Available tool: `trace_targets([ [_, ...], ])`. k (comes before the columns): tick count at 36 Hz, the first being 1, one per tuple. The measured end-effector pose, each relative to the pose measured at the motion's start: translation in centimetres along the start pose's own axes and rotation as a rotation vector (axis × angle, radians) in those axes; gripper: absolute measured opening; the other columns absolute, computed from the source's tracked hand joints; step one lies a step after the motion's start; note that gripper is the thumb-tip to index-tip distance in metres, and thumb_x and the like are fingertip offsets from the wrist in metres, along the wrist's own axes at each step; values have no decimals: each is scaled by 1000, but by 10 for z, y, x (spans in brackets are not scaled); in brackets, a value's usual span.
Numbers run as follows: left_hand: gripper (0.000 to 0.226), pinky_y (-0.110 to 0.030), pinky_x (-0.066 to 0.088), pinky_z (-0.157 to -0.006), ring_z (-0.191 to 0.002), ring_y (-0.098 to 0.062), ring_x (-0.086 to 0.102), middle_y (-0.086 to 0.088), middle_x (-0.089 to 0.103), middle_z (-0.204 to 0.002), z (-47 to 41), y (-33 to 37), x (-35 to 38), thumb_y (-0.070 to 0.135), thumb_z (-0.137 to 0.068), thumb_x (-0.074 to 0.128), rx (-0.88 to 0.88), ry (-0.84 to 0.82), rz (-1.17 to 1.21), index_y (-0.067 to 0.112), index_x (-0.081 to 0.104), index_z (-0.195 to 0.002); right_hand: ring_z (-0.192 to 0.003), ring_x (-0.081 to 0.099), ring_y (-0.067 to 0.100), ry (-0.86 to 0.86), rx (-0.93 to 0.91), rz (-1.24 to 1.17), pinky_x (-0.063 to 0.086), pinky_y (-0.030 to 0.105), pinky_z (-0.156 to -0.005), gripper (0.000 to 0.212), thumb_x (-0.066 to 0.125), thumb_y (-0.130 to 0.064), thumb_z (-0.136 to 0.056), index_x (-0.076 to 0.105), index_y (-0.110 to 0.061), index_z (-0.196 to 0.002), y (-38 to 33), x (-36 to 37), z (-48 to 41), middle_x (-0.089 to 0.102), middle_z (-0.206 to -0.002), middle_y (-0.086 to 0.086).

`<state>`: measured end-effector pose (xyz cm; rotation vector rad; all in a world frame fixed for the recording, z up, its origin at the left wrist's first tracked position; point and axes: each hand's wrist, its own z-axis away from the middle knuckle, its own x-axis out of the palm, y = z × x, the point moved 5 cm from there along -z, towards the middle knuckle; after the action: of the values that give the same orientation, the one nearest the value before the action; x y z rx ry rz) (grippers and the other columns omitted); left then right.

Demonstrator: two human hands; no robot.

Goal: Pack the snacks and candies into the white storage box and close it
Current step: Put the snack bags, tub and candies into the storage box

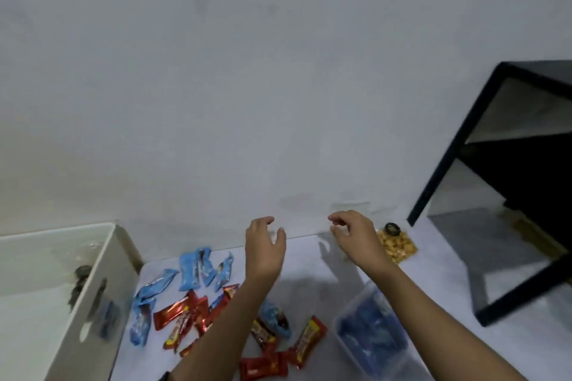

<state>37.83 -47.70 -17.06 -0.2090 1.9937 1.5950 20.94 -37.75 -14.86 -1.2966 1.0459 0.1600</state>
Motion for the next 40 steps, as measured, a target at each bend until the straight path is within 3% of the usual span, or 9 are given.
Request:
trace_targets([
  [5, 39, -29, 35, -101, -120, -23, 45, -11, 52, -128, 8, 19, 76, 22, -92, 52, 20, -80, -93, 5, 50, -127, -105, 56, 22, 55, 158, 123, 41, 25, -87, 29, 51, -10, -89, 63, -10, -116, 80, -51, 4, 60, -113, 5],
  [8, 38, -32, 38, -100, -118, -24, 47, -11, 54, -126, 7, 30, 110, 23, -92, 51, 38, -104, -144, 4, 50, -126, -99, 58, 25, 93, 197, 179, 46, 31, -84, 26, 50, -9, -86, 67, -11, -106, 118, -67, 3, 61, -104, 8],
  [12, 40, -36, 54, -68, -81, -36, 62, -20, 64, -92, -2, 35, 148, 31, -85, 49, 162, -98, -266, -4, 61, -99, -96, 55, 30, 128, 271, 199, 47, 36, -80, 24, 46, -9, -87, 66, -8, -100, 158, -75, -6, 61, -100, 14],
  [16, 39, -39, 49, -69, -81, -39, 59, -22, 61, -91, -9, 31, 172, 30, -84, 64, 136, -36, -343, -6, 59, -99, -100, 55, 41, 189, 280, 245, 49, 44, -81, 28, 45, -11, -90, 63, 1, -108, 185, -69, -18, 61, -105, 23],
  [20, 47, -40, 42, -86, -101, -34, 51, -19, 56, -108, -17, 28, 187, 35, -89, 58, -3, -31, -261, -4, 53, -115, -116, 48, 35, 128, 371, 183, 44, 42, -94, 37, 49, -19, -93, 51, -1, -125, 201, -59, -37, 54, -123, 20],
  [23, 45, -38, 41, -88, -102, -34, 51, -22, 56, -108, -23, 22, 196, 28, -89, 60, -42, 20, -152, -7, 52, -115, -116, 49, 35, 90, 426, 50, 43, 41, -95, 42, 55, -23, -90, 48, -2, -126, 207, -51, -53, 54, -124, 19],
  [31, 25, -18, 35, -76, -91, -20, 52, -7, 54, -96, -31, 15, 207, 14, -85, 65, -117, 44, 123, 1, 53, -102, -111, 50, 22, 112, 547, -321, 37, 22, -83, 54, 64, -16, -86, 41, -7, -133, 221, -36, -68, 51, -128, 12],
  [35, 25, -20, 41, -79, -91, -17, 54, -4, 56, -97, -32, 12, 207, 11, -81, 69, -140, 40, 203, 9, 52, -99, -100, 53, 20, 150, 558, -363, 39, 24, -76, 42, 59, -6, -85, 48, -8, -125, 224, -36, -64, 55, -113, 9],
  [40, 27, -8, 43, -69, -82, -13, 56, 0, 58, -89, -31, 10, 200, 5, -78, 69, -174, -5, 335, 11, 48, -95, -96, 54, 17, 138, 507, -383, 44, 18, -70, 43, 61, 1, -82, 51, -11, -122, 219, -33, -60, 56, -113, 4],
])
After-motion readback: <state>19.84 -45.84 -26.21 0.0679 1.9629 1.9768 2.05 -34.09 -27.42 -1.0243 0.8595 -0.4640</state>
